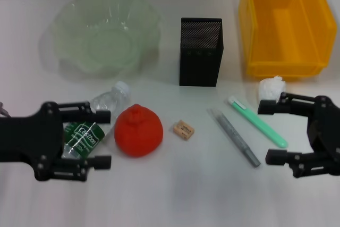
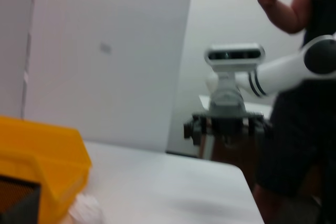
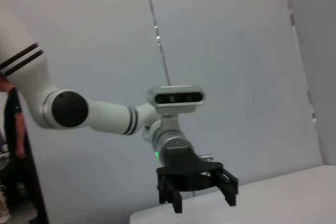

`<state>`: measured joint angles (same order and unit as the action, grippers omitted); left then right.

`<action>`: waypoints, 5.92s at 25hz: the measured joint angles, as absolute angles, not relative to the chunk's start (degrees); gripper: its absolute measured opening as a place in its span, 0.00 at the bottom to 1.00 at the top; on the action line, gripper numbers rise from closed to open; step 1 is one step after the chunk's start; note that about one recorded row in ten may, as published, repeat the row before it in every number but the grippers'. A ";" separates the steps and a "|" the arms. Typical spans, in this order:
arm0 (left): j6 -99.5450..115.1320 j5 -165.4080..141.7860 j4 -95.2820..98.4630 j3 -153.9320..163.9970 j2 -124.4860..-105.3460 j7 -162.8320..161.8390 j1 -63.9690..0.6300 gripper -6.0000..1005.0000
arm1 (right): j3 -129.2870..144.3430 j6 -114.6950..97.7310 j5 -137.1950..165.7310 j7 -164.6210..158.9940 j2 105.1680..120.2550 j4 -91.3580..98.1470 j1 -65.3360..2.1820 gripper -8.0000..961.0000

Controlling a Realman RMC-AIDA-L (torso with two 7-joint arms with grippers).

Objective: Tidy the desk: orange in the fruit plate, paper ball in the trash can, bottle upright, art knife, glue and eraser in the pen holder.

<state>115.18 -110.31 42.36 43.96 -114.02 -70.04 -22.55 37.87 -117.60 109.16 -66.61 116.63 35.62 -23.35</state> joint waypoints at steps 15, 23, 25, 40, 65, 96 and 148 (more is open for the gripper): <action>115.17 -112.49 41.83 44.73 -114.09 -71.87 -23.30 0.77 | 39.52 -118.91 109.25 -66.62 116.73 35.69 -24.09 0.87; 104.65 -113.27 43.40 43.08 -116.48 -76.66 -26.08 0.77 | 39.18 -114.00 109.28 -66.59 116.66 35.29 -23.14 0.87; 102.72 -114.18 44.07 43.42 -117.02 -77.63 -26.68 0.77 | 39.20 -113.36 109.36 -66.59 116.59 35.12 -22.68 0.87; 86.40 -125.92 50.52 60.83 -118.83 -87.84 -33.27 0.71 | 38.85 -112.47 110.27 -66.53 116.80 34.82 -19.69 0.87; 89.68 -105.22 54.46 42.55 -118.55 -86.31 -33.02 0.21 | 38.86 -112.70 110.27 -66.98 116.94 34.17 -20.11 0.87; 102.18 -104.38 47.53 52.82 -116.14 -84.11 -28.50 0.82 | 42.87 -113.76 133.46 -125.18 116.59 79.57 -29.16 0.85; 102.81 -105.33 46.86 46.14 -116.20 -89.09 -25.67 0.77 | 62.08 -79.11 149.86 -146.11 119.26 91.03 -27.88 0.41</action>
<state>102.81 -105.33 46.86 46.14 -116.20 -89.09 -25.67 62.08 -79.11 149.86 -146.11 119.26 91.03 -27.88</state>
